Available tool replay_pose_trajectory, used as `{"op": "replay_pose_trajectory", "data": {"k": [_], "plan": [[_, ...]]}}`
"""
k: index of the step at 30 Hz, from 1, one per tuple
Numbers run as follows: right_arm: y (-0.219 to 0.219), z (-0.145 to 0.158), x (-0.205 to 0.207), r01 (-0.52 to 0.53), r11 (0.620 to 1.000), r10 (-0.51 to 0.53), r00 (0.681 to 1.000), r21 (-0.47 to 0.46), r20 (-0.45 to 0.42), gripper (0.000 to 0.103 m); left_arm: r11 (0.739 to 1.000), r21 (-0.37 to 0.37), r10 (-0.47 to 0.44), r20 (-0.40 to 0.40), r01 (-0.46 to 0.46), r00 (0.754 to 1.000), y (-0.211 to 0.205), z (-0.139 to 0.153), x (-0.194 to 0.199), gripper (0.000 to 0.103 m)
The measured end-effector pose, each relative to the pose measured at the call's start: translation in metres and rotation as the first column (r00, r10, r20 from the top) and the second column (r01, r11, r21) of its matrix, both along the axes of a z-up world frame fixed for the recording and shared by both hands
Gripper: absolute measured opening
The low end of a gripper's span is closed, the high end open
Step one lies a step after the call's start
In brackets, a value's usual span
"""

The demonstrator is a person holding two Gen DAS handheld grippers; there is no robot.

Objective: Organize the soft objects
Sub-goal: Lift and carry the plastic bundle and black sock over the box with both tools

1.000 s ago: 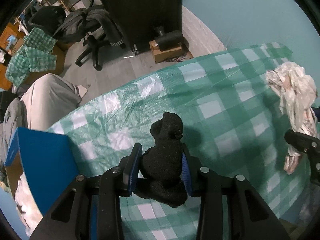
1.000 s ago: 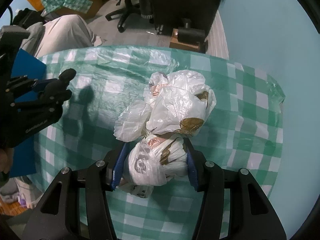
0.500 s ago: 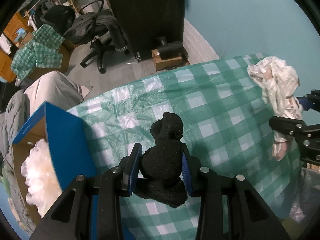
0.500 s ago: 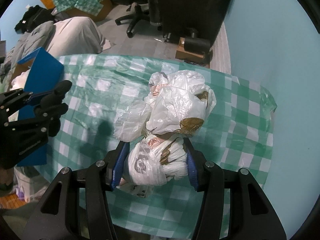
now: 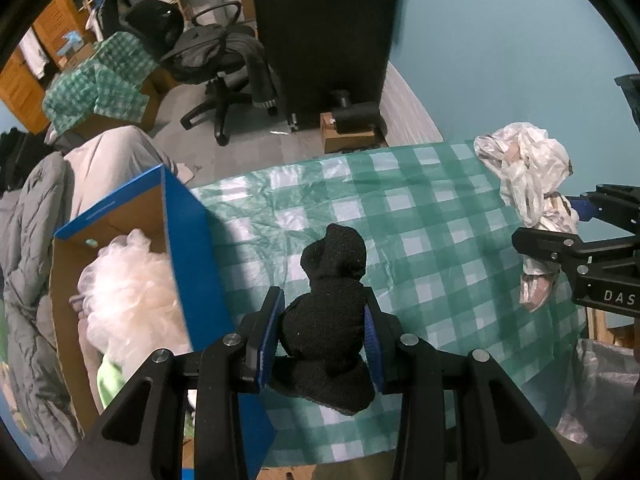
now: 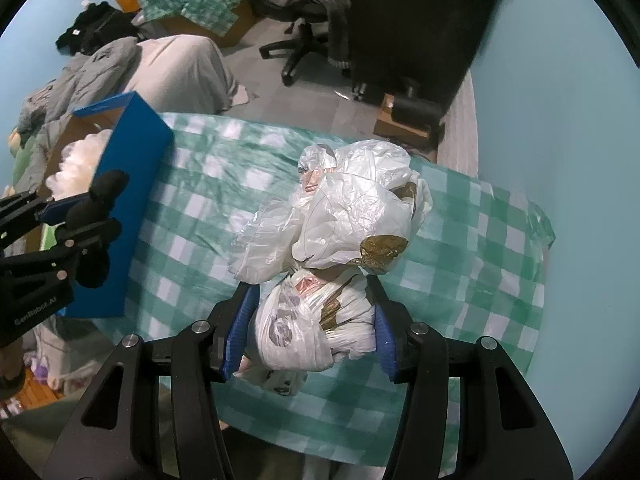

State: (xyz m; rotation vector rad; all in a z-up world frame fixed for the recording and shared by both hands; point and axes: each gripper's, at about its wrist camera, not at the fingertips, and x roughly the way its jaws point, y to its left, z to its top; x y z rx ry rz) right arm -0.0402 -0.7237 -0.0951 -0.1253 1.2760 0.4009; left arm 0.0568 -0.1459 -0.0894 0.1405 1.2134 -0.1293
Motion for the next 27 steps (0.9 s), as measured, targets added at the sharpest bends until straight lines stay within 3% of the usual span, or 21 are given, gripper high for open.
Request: {"op": "replay_pose_trajectory", "data": {"k": [15,27], "plan": [[0.055,0.027,-0.015,-0.074,0.997,0.074,0.997,0.030,0.025,0.053,0.995,-0.034,0.097,0.040,-0.096,0.994,0.053,0.029,-0.030,0.038],[0.108,0.029,-0.018,-0.135,0.990,0.134,0.991,0.051,0.010,0.053,0.989,-0.024,0.146,0.040,-0.145,0.989,0.099,0.033,-0.039,0.038]]}}
